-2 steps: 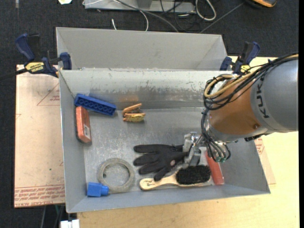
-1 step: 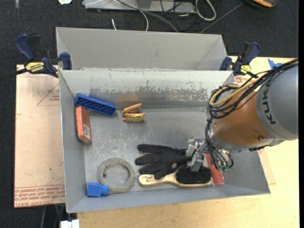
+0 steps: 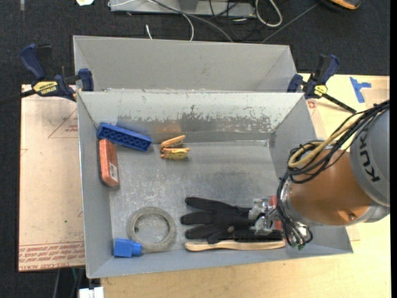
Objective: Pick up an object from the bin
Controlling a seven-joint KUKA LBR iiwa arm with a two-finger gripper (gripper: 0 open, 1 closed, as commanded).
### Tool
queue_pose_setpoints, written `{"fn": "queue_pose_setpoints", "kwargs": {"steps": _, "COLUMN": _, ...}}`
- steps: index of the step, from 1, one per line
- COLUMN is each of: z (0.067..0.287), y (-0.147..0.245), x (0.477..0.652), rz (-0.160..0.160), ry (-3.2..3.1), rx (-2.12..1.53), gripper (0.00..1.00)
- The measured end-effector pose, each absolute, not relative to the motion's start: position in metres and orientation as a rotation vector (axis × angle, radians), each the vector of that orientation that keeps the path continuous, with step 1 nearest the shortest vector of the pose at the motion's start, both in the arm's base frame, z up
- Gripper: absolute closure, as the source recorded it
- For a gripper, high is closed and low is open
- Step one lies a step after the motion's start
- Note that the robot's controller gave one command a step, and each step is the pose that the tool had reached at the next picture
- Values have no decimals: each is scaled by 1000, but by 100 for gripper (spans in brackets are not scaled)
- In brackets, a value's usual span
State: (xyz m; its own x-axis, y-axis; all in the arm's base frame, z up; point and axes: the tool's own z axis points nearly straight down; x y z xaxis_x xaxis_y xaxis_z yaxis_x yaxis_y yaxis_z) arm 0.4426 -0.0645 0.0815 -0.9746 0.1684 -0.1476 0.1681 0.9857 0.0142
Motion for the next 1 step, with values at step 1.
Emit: {"fn": "queue_pose_setpoints", "kwargs": {"steps": 1, "z": 82, "y": -64, "x": 437, "rz": 2, "ry": 2973, "rx": 251, "gripper": 100}}
